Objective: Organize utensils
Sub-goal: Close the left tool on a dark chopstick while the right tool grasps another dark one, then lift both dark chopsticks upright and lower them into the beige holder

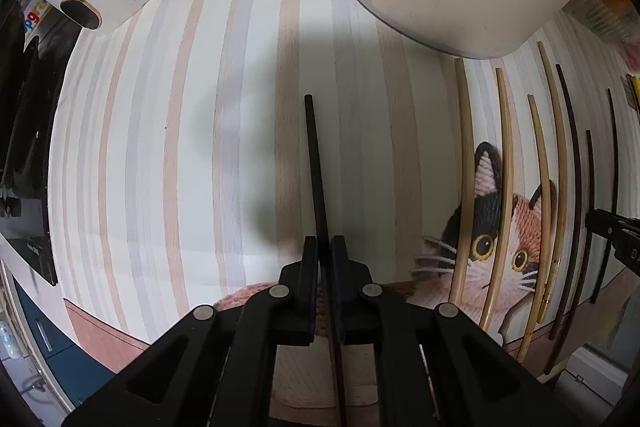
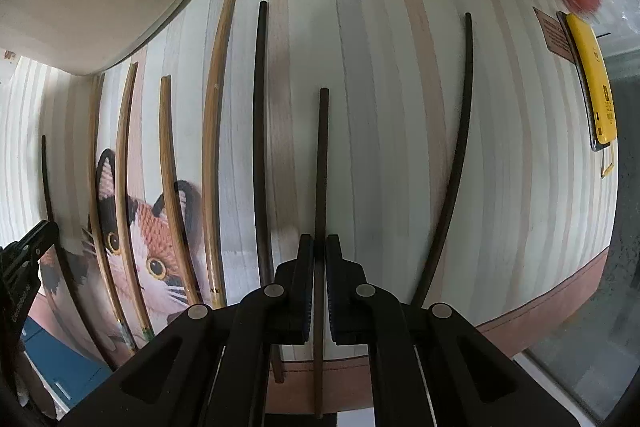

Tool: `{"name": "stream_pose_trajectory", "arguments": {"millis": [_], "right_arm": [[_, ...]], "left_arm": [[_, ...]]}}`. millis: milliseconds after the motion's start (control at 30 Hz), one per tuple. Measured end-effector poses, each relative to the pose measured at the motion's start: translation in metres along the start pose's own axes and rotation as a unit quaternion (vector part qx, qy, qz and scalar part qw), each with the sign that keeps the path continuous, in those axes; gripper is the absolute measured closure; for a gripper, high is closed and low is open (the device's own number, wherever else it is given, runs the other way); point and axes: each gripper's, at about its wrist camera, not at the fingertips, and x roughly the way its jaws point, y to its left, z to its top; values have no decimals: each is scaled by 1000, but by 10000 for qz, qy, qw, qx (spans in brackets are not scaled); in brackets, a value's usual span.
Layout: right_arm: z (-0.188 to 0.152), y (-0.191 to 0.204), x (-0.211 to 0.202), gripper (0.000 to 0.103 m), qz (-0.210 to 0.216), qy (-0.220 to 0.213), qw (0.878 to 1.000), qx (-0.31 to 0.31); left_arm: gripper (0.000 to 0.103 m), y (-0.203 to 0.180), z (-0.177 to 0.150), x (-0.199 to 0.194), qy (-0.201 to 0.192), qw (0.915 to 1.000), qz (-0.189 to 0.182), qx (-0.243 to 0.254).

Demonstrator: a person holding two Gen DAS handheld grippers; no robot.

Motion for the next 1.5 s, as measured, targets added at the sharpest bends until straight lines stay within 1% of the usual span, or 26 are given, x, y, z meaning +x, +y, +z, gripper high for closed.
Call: {"name": "stream_pose_trajectory", "arguments": {"millis": [33, 67, 200, 300, 367, 433, 533, 600, 700, 800, 867, 1033, 1167, 1233, 1333, 1500], "right_arm": [[2, 2, 0, 96, -26, 7, 10000, -38], [7, -8, -1, 96, -38, 12, 10000, -61], [12, 1, 2, 95, -144, -8, 9998, -165], [2, 7, 3, 95, -195, -30, 9996, -202], [-1, 15, 7, 95, -228, -47, 9995, -215], [-3, 17, 8, 95, -221, -80, 9996, -171], [-7, 9, 6, 97, -30, -201, 9998, 73], [-10, 1, 0, 97, 70, -331, 9991, 237], [-16, -4, -19, 98, 196, -616, 9973, 361], [-21, -4, -42, 98, 303, -966, 9938, 450], [-25, -3, -55, 98, 360, -1153, 9916, 465], [-35, 7, -89, 98, 428, -1618, 9854, 322], [-38, 15, -110, 98, 513, -1908, 9801, 195], [-41, 12, -120, 98, 599, -2035, 9771, 158], [-43, 14, -139, 98, 685, -2283, 9711, 87], [-42, 20, -169, 98, 765, -2625, 9619, -15]], "left_arm": [[98, 0, 1, 0, -3, 10000, 6, 5], [98, 0, 2, 1, -10, 10000, 15, 24], [98, -1, 1, 2, -17, 10000, 42, 43], [98, -6, 4, 2, -56, 9999, 97, 109], [99, -7, 6, 2, -107, 9999, 72, 58], [99, -4, 8, 2, -137, 9999, 11, -97], [99, 5, 7, -5, -342, 9989, 223, -222], [100, 10, 5, -13, -463, 9984, 222, -245], [100, 17, 4, -35, -749, 9965, 199, -313], [100, 24, 1, -57, -1033, 9936, 189, -412], [100, 30, -2, -74, -1254, 9906, 117, -529], [100, 34, -9, -106, -1687, 9839, 41, -592], [100, 44, -10, -125, -1935, 9790, 40, -635], [100, 42, -12, -134, -2036, 9769, 40, -653], [100, 46, -9, -151, -2238, 9723, 57, -668], [101, 51, -2, -169, -2510, 9656, 97, -671]]}}
